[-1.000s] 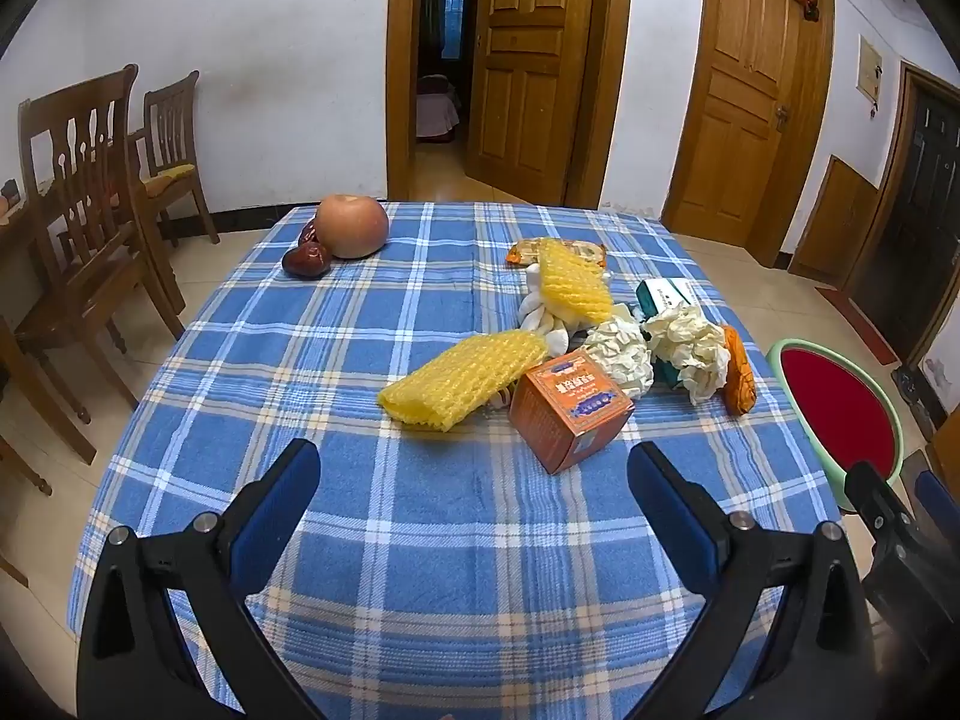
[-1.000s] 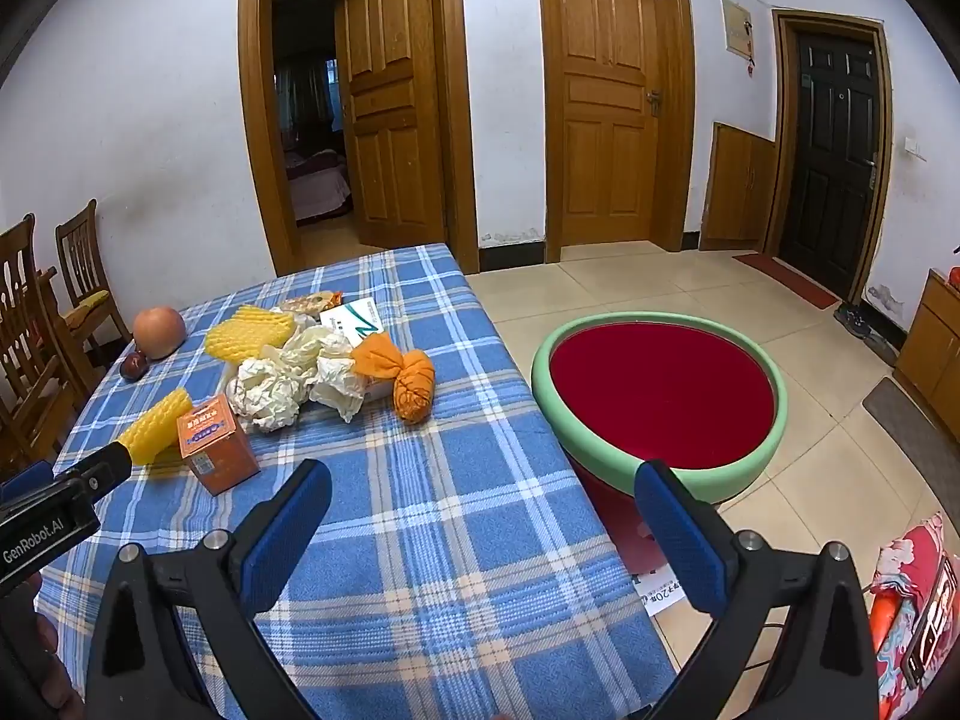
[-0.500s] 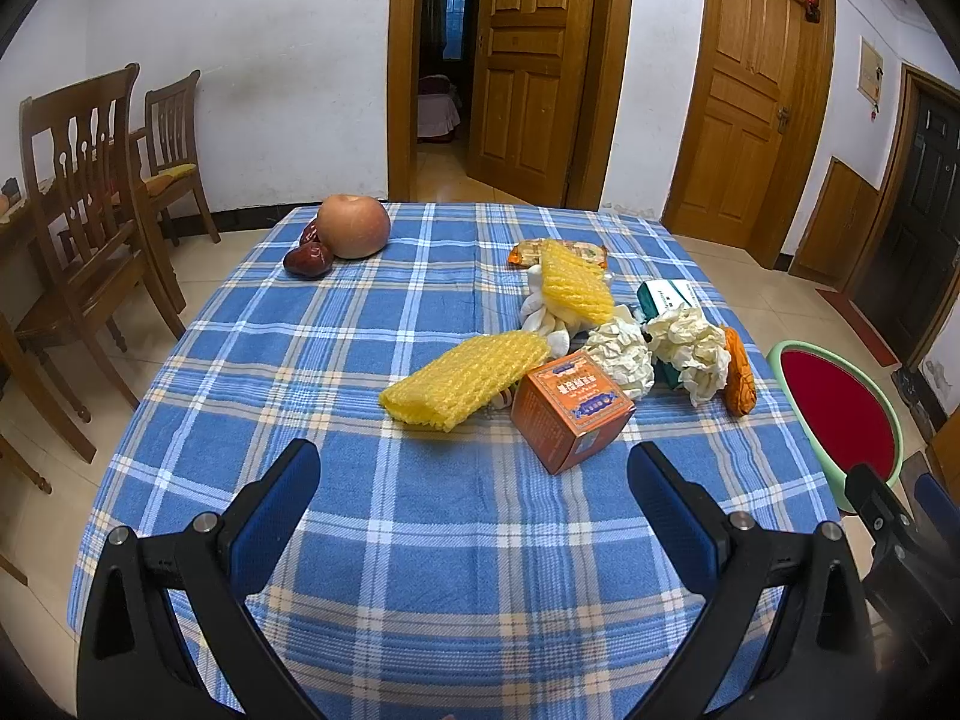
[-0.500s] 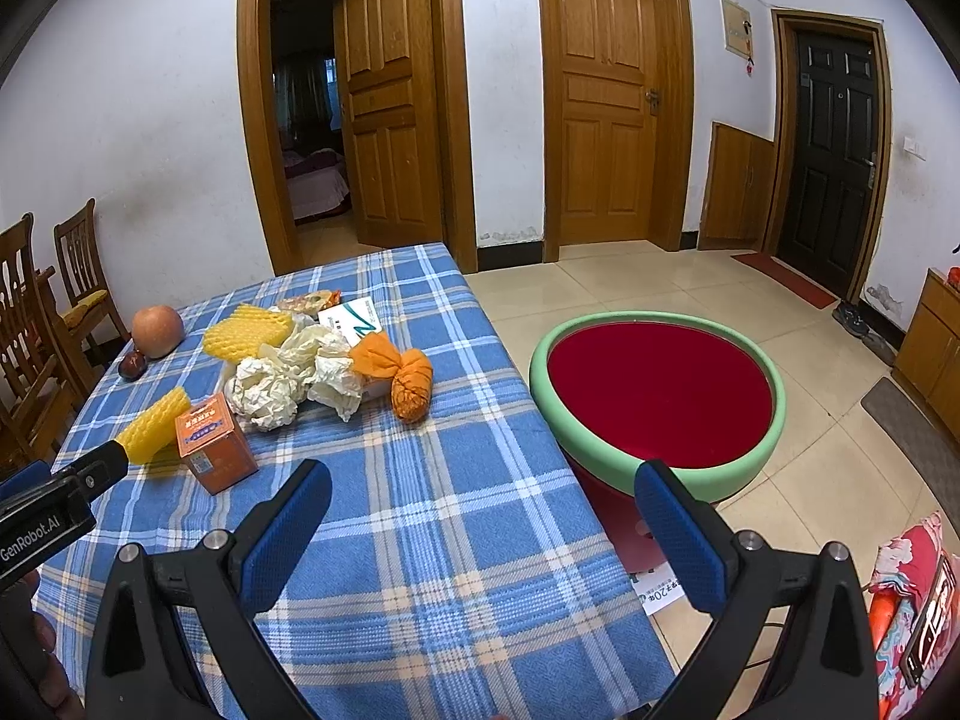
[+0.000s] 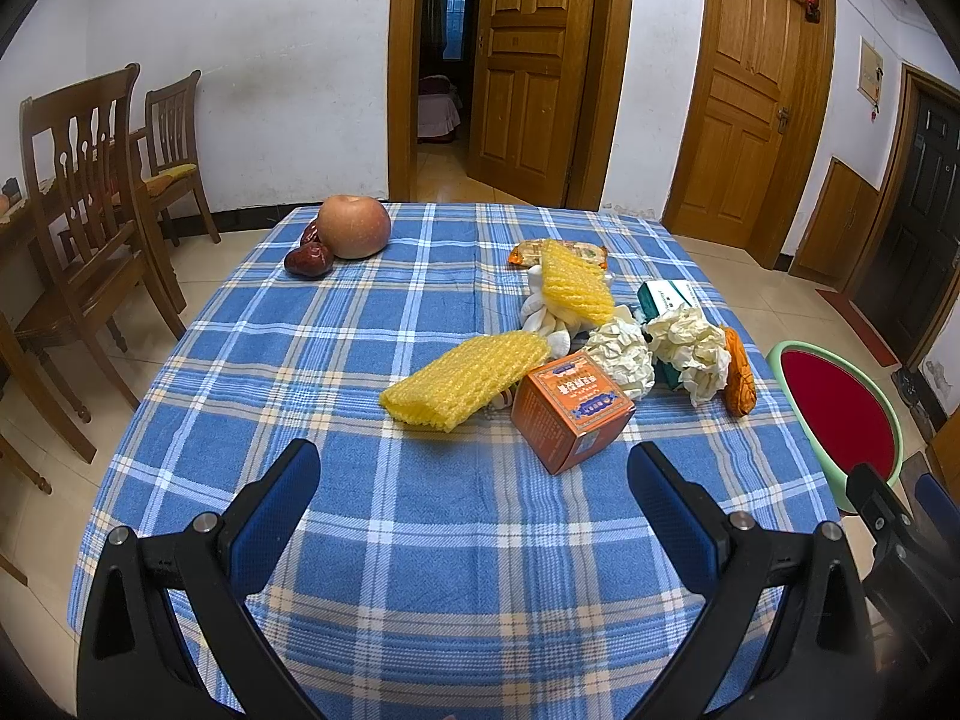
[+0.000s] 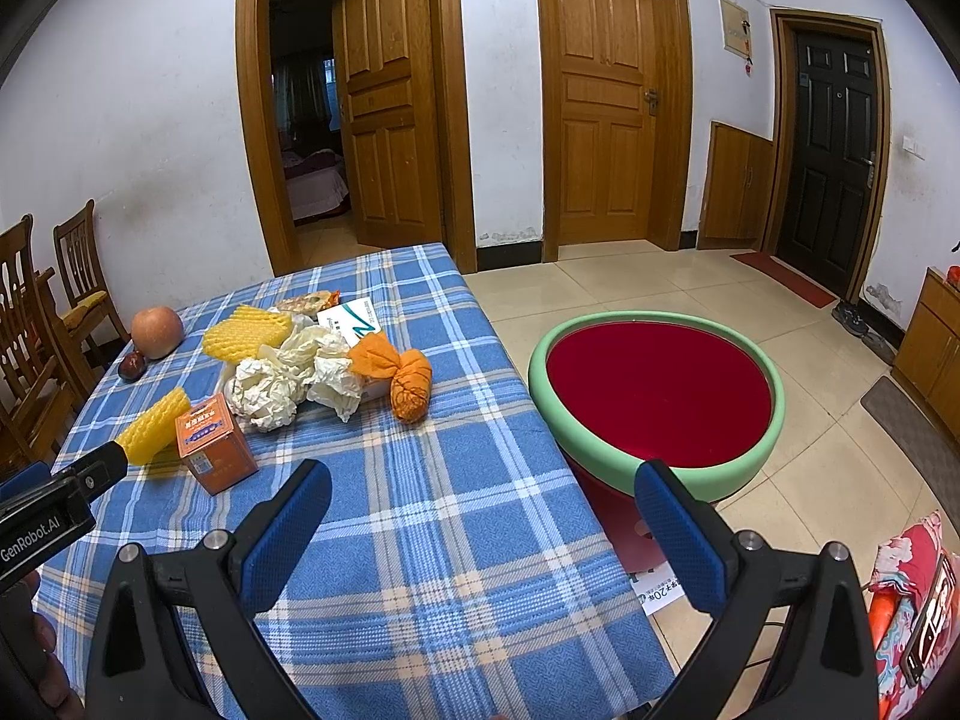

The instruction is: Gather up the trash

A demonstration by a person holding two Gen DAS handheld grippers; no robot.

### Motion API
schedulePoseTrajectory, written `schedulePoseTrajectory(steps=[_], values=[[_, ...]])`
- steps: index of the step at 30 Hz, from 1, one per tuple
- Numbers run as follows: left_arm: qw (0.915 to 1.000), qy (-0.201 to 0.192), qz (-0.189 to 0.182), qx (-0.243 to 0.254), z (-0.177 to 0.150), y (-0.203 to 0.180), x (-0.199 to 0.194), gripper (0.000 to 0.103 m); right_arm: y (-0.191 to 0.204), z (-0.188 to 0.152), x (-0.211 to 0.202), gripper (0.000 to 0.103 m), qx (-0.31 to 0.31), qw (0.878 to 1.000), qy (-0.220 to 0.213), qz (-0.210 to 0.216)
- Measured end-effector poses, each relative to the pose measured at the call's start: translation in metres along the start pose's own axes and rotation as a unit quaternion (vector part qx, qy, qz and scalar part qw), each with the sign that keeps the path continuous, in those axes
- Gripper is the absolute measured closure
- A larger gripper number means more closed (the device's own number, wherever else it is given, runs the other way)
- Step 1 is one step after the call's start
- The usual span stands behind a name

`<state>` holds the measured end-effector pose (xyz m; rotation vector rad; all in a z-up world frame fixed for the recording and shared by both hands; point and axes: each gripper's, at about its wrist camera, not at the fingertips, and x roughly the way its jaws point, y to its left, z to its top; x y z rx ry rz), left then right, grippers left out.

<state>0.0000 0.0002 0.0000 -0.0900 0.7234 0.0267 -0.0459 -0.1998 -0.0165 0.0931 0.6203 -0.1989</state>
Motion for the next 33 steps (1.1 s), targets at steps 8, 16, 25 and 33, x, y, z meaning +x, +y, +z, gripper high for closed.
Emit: schedulePoseTrajectory(steps=[8, 16, 25, 33], values=[[1.0, 0.0, 0.0, 0.0, 0.0, 0.0001, 0.0, 0.002, -0.0004, 0.0005, -0.0002, 0.0, 0.0, 1.0, 0.0, 0.0], [1.0, -0.001, 0.0, 0.0, -0.0001, 0.0001, 0.0, 0.002, -0.0012, 0.0014, -0.0005, 0.0, 0.0, 1.0, 0.0, 0.0], [1.0, -0.001, 0.0, 0.001, 0.0, 0.0002, 0.0002, 0.002, -0.0016, 0.0017, -0.0006, 0.0, 0.001, 1.0, 0.0, 0.0], [1.0, -0.001, 0.0, 0.001, 0.0, 0.0003, 0.0003, 0.002, -0.0021, 0.0011, 0.0006, 0.0, 0.001, 1.0, 0.0, 0.001]])
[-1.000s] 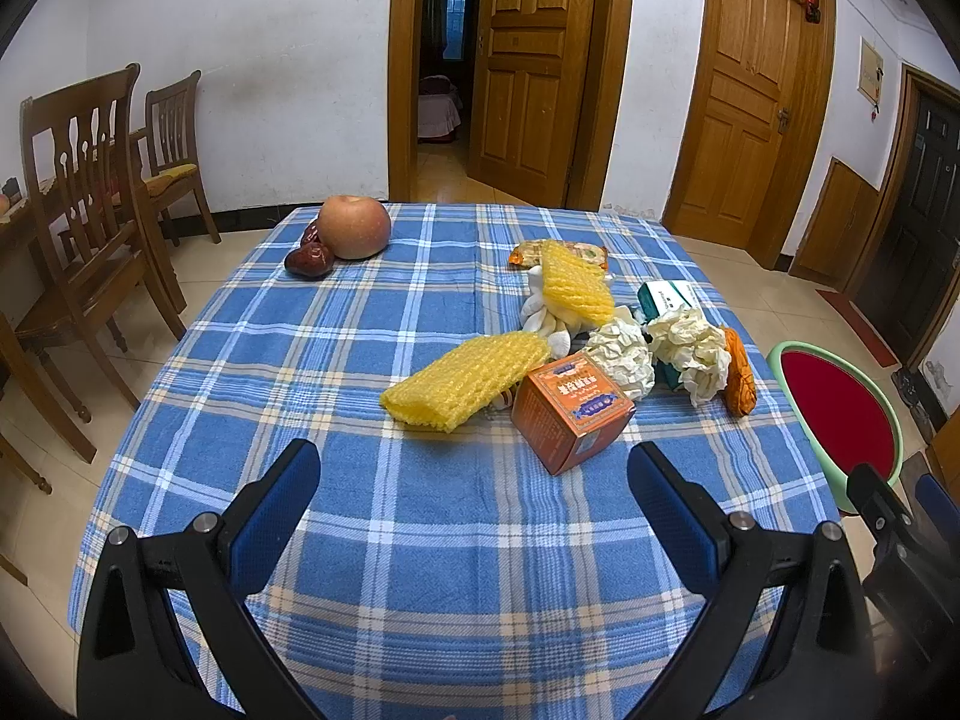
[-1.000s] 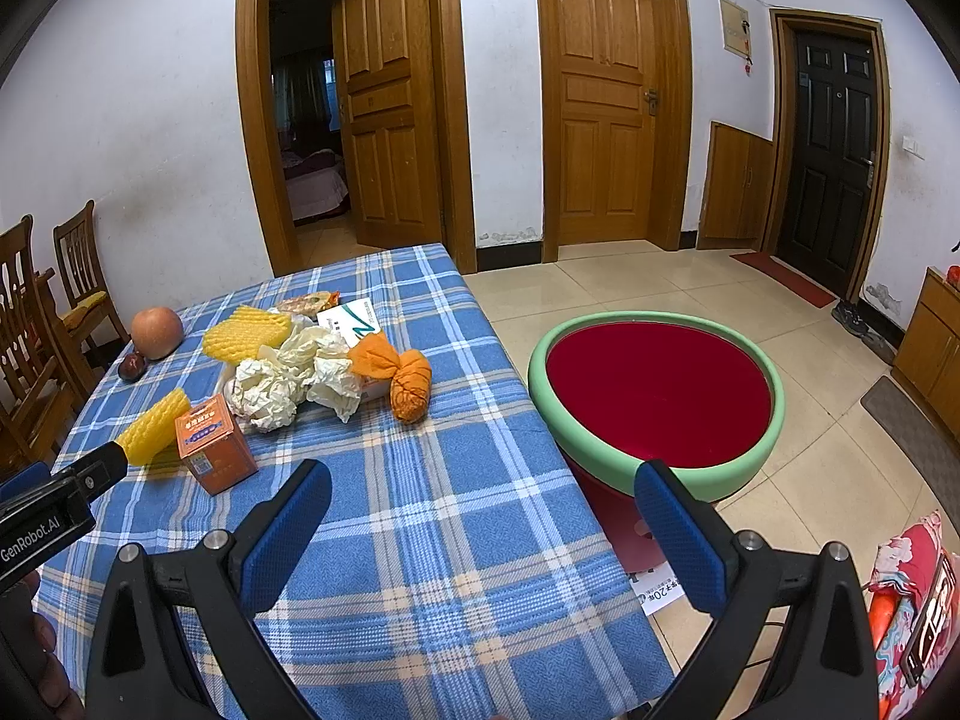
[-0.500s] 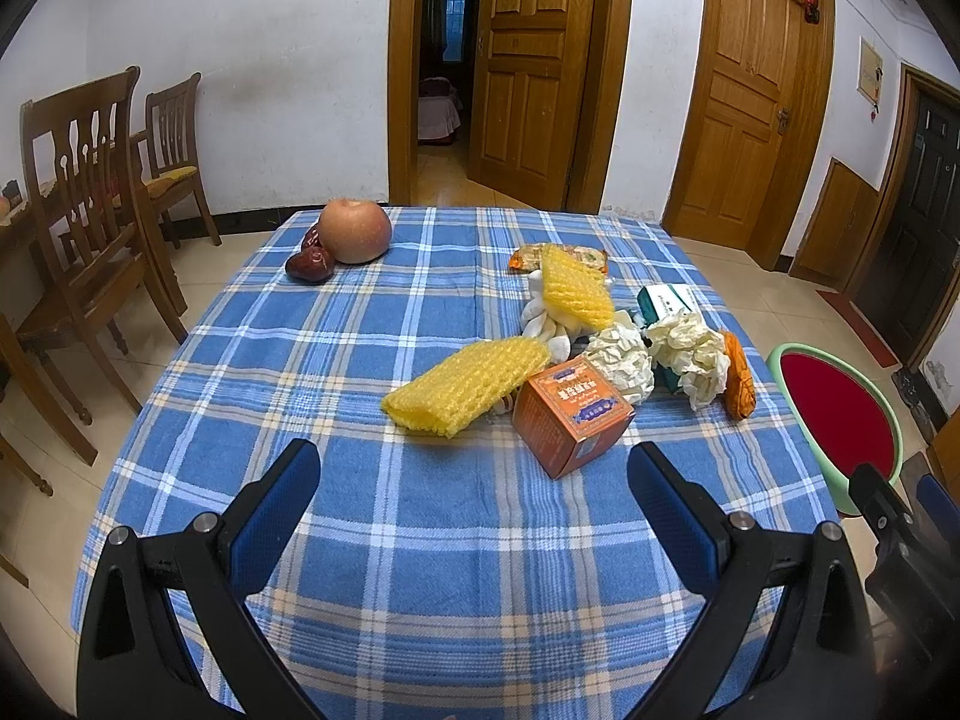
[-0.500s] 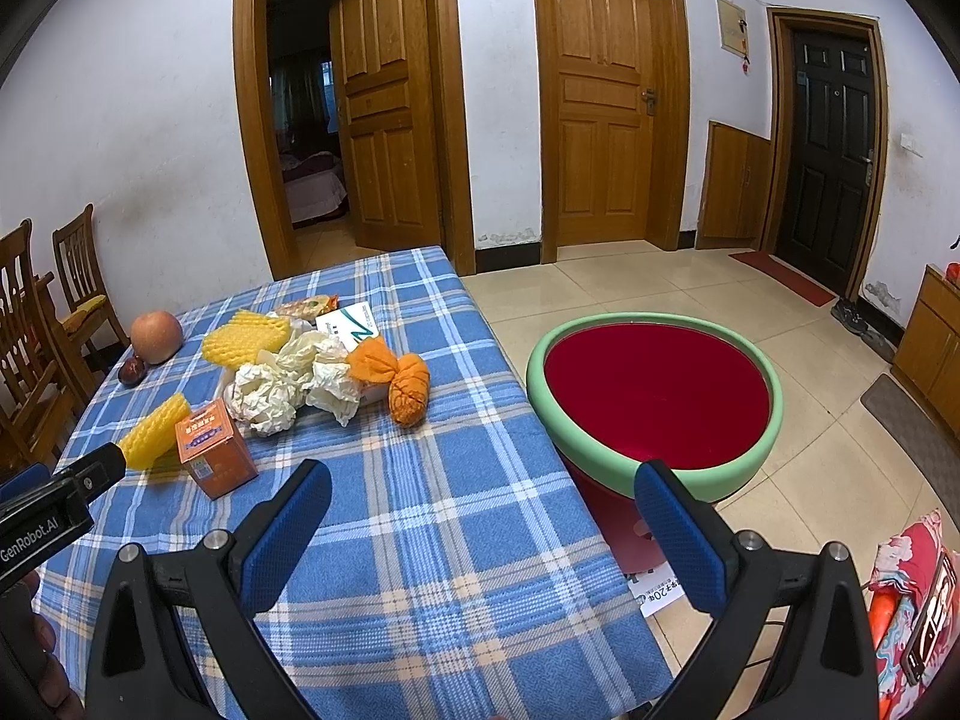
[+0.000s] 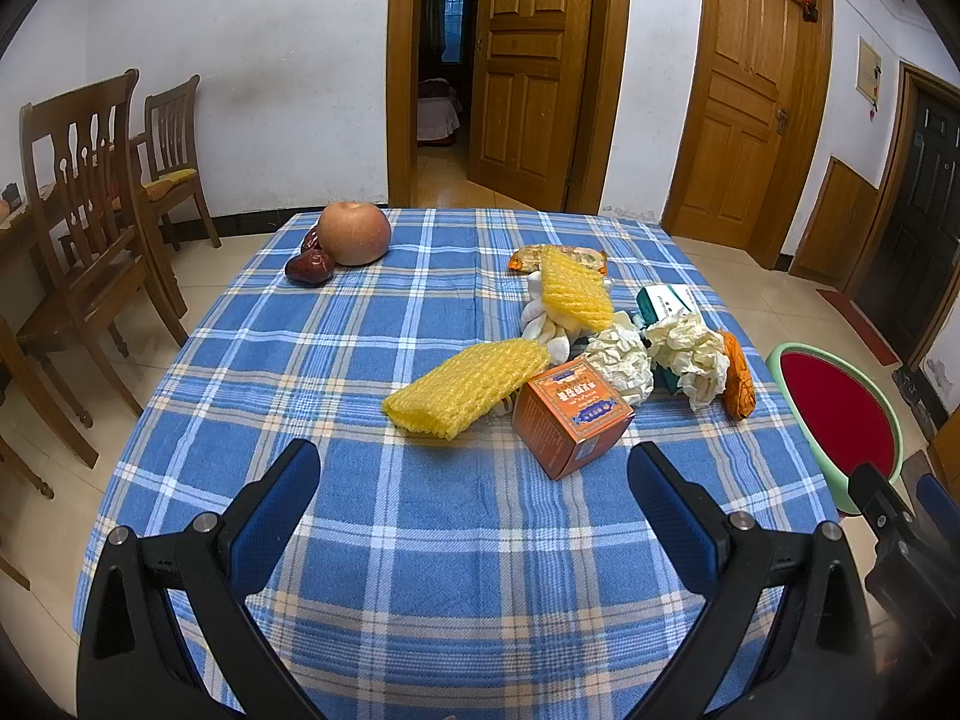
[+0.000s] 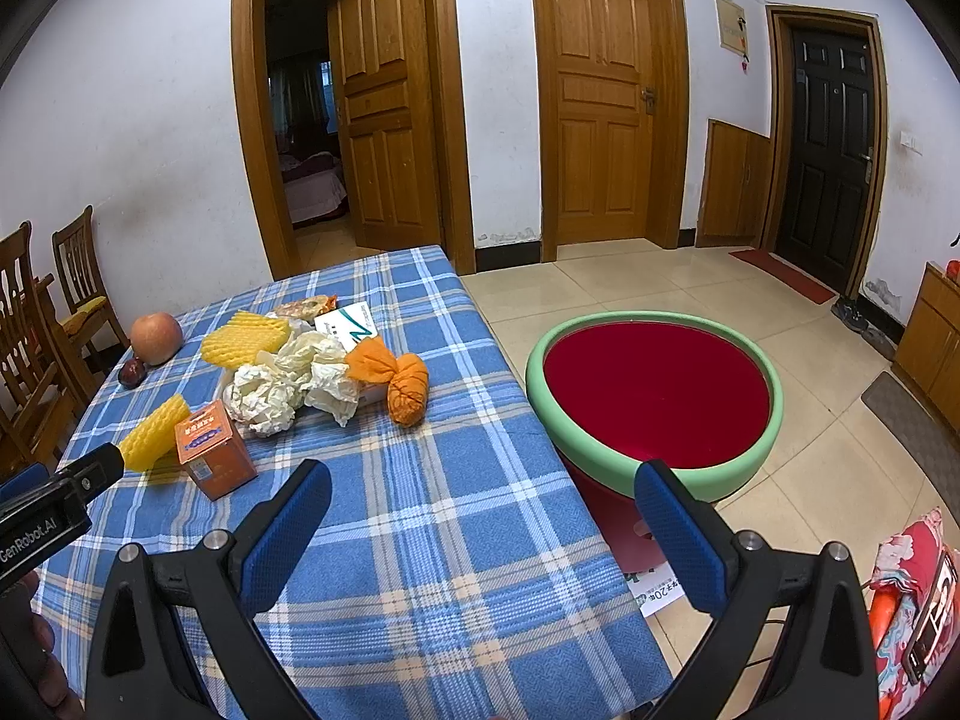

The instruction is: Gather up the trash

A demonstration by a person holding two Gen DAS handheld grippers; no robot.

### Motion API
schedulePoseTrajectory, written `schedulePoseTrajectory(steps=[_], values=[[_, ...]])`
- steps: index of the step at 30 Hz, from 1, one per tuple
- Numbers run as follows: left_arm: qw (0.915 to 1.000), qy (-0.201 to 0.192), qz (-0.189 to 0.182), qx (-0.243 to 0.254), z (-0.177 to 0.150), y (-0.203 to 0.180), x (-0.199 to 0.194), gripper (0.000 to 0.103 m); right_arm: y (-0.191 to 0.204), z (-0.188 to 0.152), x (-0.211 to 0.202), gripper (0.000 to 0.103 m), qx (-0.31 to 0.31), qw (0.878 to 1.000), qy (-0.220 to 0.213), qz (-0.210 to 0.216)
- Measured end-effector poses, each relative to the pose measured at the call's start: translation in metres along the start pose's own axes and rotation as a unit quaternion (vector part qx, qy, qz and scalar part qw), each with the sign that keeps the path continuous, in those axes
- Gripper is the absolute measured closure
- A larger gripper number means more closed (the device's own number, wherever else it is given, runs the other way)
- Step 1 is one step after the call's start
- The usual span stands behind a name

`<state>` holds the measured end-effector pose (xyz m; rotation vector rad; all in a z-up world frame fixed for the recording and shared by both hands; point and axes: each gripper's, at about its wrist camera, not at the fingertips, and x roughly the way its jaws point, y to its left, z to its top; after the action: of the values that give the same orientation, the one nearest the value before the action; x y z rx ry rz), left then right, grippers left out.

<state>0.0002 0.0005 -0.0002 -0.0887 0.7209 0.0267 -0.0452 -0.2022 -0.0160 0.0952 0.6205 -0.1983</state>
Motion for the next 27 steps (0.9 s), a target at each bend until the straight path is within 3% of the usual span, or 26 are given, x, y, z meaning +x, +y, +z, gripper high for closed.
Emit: schedulePoseTrajectory(steps=[9, 27], values=[[1.0, 0.004, 0.002, 0.001, 0.006, 0.005, 0.0, 0.002, 0.002, 0.0, 0.001, 0.0, -0.004, 1.0, -0.002, 0.005], [0.9991, 0.026, 0.031, 0.014, 0.016, 0.033, 0.046, 0.002, 0.005, 0.009, 0.035, 0.0, -0.015, 0.997, 0.017, 0.073]])
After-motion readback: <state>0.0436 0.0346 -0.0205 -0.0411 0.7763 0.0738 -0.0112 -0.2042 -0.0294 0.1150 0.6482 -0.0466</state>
